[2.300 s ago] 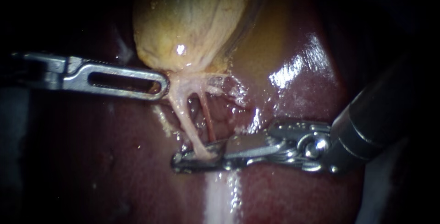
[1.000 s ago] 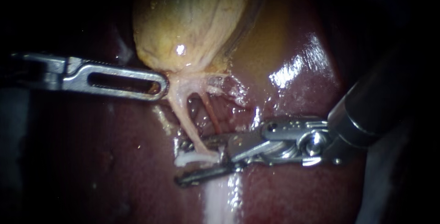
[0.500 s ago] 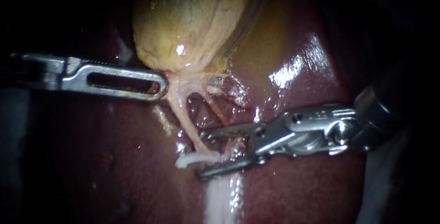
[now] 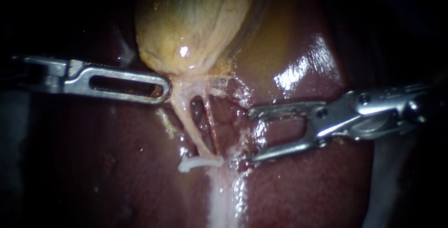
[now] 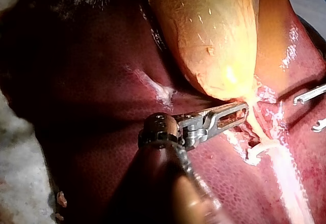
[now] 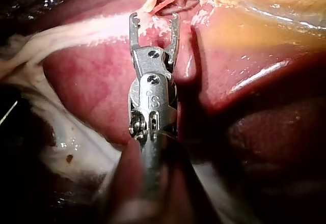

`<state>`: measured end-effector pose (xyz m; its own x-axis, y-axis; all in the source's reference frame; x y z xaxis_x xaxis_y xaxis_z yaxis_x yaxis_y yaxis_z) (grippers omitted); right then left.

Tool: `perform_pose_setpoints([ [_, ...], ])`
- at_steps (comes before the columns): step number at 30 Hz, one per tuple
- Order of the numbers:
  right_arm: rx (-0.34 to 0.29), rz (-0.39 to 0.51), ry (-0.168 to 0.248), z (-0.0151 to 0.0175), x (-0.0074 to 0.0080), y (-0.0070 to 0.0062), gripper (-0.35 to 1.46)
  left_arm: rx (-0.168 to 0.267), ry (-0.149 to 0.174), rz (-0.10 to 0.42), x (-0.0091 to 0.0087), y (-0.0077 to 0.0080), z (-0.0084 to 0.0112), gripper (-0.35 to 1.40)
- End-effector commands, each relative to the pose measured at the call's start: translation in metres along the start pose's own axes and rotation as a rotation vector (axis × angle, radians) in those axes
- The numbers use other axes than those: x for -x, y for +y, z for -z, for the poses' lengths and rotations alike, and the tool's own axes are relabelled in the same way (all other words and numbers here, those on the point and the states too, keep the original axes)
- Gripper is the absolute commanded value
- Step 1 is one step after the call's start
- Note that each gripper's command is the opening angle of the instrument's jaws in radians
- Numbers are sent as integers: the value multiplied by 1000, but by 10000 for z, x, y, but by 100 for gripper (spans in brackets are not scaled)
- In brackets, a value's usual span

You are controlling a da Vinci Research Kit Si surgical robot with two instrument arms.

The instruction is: Going back first clip left tube

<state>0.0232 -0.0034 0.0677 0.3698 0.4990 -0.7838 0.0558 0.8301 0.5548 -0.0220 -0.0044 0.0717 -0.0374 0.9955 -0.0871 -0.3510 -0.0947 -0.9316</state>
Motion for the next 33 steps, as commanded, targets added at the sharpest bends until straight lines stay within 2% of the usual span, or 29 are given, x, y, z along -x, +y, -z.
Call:
perform_pose_setpoints([
  [1, 3, 6, -1, 4, -1, 0, 49, -1, 0, 0, 0, 0, -1, -35],
  [9, 1, 7, -1, 6, -2, -2, 49, -3, 7, -6, 6, -11, -12, -35],
  [14, 1, 7, -1, 6, -2, -4, 49, -13, -10, -18, 15, -28, -37, -35],
  [21, 1, 7, -1, 7, -1, -4, 50, -18, -30, -27, 19, -41, -76, -35],
  [33, 0, 8, -1, 9, 0, -5, 50, -17, -36, -27, 15, -41, -78, -35],
])
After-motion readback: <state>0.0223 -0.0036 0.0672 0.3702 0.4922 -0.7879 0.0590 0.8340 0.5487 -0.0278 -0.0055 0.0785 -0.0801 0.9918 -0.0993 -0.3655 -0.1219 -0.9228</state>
